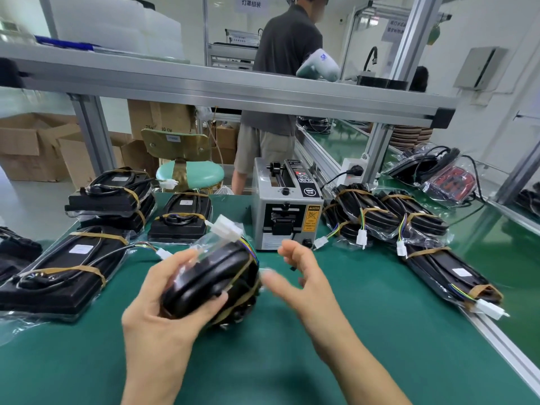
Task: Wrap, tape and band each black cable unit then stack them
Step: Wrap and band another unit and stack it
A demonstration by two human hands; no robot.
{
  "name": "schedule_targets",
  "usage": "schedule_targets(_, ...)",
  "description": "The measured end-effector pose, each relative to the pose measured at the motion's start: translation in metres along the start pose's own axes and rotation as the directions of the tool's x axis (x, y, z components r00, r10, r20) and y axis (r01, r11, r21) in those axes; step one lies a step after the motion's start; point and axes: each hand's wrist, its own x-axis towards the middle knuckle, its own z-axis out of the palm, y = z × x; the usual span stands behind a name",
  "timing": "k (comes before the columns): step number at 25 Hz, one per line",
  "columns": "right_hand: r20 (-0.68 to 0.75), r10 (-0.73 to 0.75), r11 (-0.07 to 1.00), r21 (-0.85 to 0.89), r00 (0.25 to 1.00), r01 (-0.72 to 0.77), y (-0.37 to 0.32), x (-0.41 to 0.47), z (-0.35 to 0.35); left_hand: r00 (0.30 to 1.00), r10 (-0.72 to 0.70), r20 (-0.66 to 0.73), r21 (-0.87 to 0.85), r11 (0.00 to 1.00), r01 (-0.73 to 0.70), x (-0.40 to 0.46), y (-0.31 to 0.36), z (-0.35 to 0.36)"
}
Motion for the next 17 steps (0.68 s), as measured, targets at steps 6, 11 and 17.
schedule_targets(6, 0.177, -0.244, 0.82, -0.488, 0.954, 0.3, -0.01, 0.017, -0.011, 0.927, -0.315, 0.204, -0.45, 0.81, 0.375, 0.002, -0.019, -0.005)
schedule_targets(11, 0.234, -0.389, 0.419, -0.816, 0.891, 0.398, -0.007, 0.03, -0.011, 0.989, -0.142, -0.05, 0.107, 0.983, 0.147, 0.01, -0.007, -0.023)
schedule_targets(17, 0.376, -0.333, 0.375, -0.789, 0.865, 0.487, 0.005, 0.034, 0.009, 0.957, -0.146, 0.252, 0.55, 0.835, -0.017, 0.026, 0.004, -0.01)
